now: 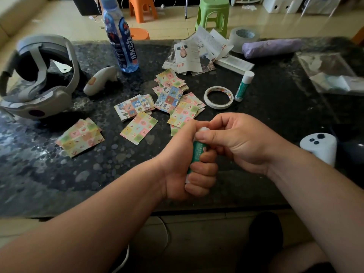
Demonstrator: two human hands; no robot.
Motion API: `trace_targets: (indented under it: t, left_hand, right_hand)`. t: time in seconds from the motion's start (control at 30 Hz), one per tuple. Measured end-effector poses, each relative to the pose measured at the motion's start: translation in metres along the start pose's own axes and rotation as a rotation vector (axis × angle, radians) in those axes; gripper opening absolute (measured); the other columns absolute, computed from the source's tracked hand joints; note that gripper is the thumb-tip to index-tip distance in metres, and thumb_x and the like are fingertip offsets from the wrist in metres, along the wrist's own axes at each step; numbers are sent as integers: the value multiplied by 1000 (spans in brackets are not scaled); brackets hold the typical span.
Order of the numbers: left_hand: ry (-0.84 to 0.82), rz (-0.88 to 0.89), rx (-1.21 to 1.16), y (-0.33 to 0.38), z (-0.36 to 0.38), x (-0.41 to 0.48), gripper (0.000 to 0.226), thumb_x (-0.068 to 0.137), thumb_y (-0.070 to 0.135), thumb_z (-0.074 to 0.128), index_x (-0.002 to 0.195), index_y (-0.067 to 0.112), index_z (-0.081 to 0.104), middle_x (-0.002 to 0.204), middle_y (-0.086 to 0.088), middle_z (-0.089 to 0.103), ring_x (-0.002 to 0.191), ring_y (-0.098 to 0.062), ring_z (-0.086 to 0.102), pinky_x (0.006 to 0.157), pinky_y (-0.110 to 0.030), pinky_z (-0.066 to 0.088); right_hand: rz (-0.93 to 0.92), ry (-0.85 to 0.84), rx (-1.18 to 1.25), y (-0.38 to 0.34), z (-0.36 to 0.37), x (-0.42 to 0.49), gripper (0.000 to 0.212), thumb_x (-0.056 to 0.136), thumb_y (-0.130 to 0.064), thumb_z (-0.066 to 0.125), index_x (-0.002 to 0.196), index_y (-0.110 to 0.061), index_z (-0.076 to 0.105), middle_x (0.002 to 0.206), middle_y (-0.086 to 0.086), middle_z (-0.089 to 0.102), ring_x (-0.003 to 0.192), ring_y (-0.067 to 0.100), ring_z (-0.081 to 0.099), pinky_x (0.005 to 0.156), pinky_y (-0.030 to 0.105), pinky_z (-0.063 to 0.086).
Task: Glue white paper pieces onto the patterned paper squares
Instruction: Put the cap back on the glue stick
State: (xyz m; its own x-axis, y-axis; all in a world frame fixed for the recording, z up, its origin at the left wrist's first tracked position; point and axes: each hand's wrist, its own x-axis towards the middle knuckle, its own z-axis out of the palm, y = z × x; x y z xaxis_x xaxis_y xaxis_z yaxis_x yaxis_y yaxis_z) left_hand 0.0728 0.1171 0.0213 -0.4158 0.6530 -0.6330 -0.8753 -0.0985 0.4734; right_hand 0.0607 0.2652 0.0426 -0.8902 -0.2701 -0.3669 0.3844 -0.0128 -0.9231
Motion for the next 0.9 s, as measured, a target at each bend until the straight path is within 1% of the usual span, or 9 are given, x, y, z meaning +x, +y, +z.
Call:
trace_targets:
  t: [0.13,0.2,0.3,0.37,0.43,0.5,0.57,0.63,0.9]
  left_hand:
    - [51,74,-12,-3,-4,6,70,82,83,43,63,15,45,51,0,33,37,-13,32,39,-15,22]
    - [101,141,-40,-3,-5,9,87,80,91,35,81,8,61,63,-5,44,48,-16,41,45,-20,30]
    - [149,238,-83,1,-5,13,95,85,89,27,121,12,71,90,-12,59,71,-21,54,63,-32,43]
    - [254,294,-9,7,-3,15,91,91,82,25,127,9,67,106,-18,66,90,-28,65,82,-42,50]
    - [451,387,81,12,-3,18,80,97,73,29,117,5,66,111,-18,73,104,-33,68,96,-49,52]
    - [587,499,45,14,-5,18,62,102,60,37,101,5,67,100,-14,74,91,-26,68,84,-44,54]
    - [581,569,-37,14,-6,14,46,105,45,43,88,8,64,87,-13,70,72,-22,64,69,-38,50]
    - [565,570,-32,12,-7,11,37,105,33,47,80,8,62,75,-10,66,62,-19,60,63,-36,48]
    - [619,481,22,10,-6,11,36,103,25,52,72,9,57,63,-5,60,54,-17,54,59,-34,44]
  right_hand:
    - [-31,-1,-142,-2,-4,1,17,81,0,79,92,-6,66,79,10,71,58,11,66,50,19,50]
    - [-15,1,-222,-5,-8,2,24,80,-3,82,100,-5,68,87,13,74,64,19,69,56,27,55]
    - [-43,39,-333,-11,-13,2,26,79,-9,85,101,-12,72,88,7,77,78,26,76,71,42,63]
    - [-113,143,-462,-14,-20,7,27,78,-14,87,99,-20,73,87,1,77,80,16,76,73,36,62]
    - [-194,302,-568,-14,-37,15,30,77,-18,89,101,-25,73,90,-5,76,83,7,74,77,28,60]
    - [-253,457,-576,-14,-59,23,36,77,-16,89,106,-26,70,97,-7,75,88,5,71,83,27,58]
    - [-285,582,-609,-11,-79,29,40,80,-12,85,114,-25,68,103,-8,73,90,4,70,84,24,56]
    - [-301,666,-646,-5,-93,34,38,84,-10,80,117,-23,68,107,-5,72,93,8,69,82,23,54]
    - [-207,671,-722,13,-100,49,30,88,-12,76,105,-33,63,108,-5,69,100,13,67,84,27,54]
